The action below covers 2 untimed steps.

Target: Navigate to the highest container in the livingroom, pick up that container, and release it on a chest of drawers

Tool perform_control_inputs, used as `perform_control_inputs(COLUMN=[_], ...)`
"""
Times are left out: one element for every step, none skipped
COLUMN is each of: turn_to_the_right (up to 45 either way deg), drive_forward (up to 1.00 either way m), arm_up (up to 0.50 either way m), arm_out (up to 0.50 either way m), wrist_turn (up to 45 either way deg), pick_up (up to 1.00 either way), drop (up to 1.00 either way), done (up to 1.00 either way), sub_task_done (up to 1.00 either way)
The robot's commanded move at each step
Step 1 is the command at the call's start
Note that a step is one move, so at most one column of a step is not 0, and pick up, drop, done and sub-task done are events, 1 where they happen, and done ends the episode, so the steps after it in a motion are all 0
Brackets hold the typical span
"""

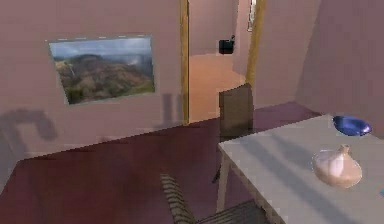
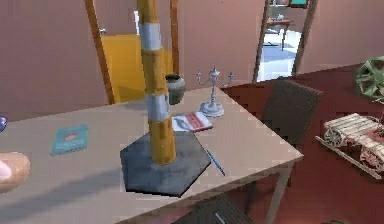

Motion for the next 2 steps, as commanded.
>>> perform_control_inputs(turn_to_the_right=[0.0, -42.0], drive_forward=[0.05, 0.00], arm_up=[0.00, 0.00], arm_out=[0.00, 0.00], wrist_turn=[0.0, 0.0], pick_up=[0.00, 0.00], drop=[0.00, 0.00], done=[0.00, 0.00], sub_task_done=[0.00, 0.00])
